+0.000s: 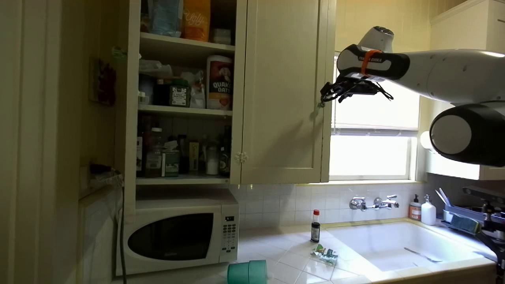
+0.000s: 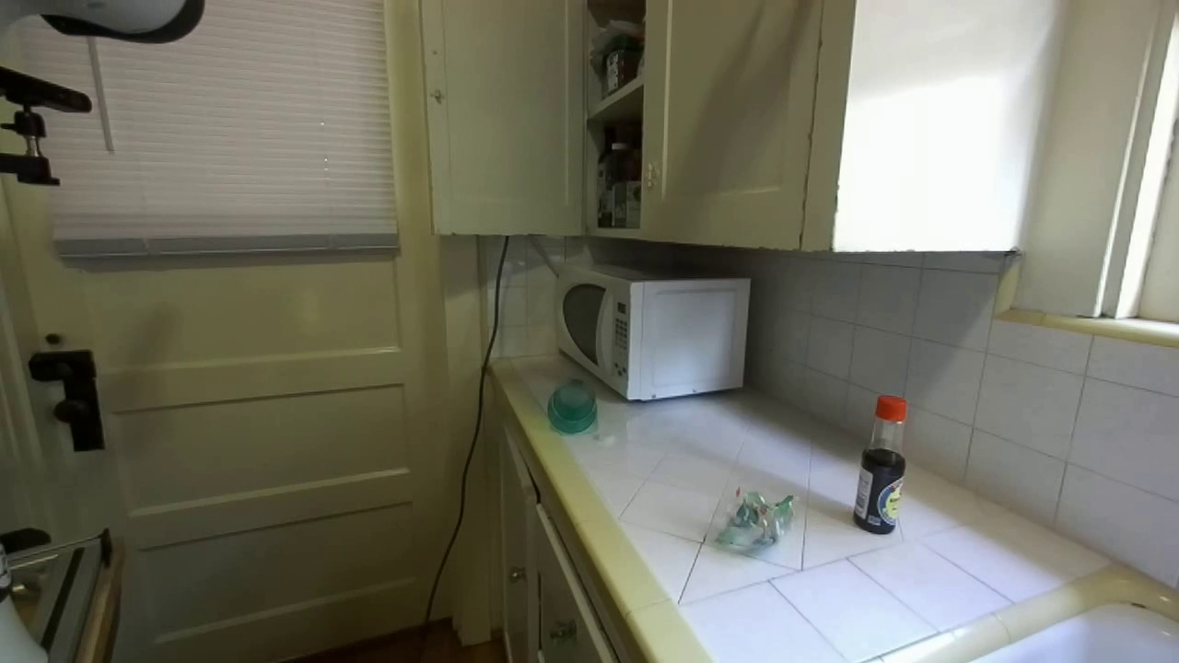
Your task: Open the cupboard then put the cup inside
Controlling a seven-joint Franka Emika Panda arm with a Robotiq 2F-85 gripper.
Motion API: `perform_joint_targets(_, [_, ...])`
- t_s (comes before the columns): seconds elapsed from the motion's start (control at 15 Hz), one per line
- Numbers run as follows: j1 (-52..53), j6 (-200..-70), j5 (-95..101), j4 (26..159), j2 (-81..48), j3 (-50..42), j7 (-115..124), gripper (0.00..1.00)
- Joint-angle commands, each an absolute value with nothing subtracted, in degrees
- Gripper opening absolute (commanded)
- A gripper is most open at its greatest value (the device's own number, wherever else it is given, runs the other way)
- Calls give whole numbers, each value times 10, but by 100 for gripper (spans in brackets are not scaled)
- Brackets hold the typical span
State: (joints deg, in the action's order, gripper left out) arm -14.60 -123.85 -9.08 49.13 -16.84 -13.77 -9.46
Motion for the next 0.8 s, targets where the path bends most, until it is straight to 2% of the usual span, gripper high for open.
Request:
perform_joint_targets(0.0, [-153, -1231, -98, 465, -195, -135, -108, 100])
perform_joint_targets(0.13, [-153, -1234, -100, 455, -205, -133, -115, 98])
perform_joint_targets(0.2, [-154, -1232, -103, 450, -209, -131, -118, 92])
perform_joint_targets(0.27, [-153, -1232, -103, 445, -214, -129, -122, 91])
perform_joint_targets(0.4, [-150, -1231, -98, 433, -221, -126, -126, 79])
perform_joint_targets(0.47, [-150, -1231, -96, 427, -225, -125, -127, 83])
perform_joint_targets(0.53, [-148, -1232, -94, 421, -228, -126, -125, 76])
perform_joint_targets(0.73, [-147, -1233, -93, 405, -237, -125, -125, 71])
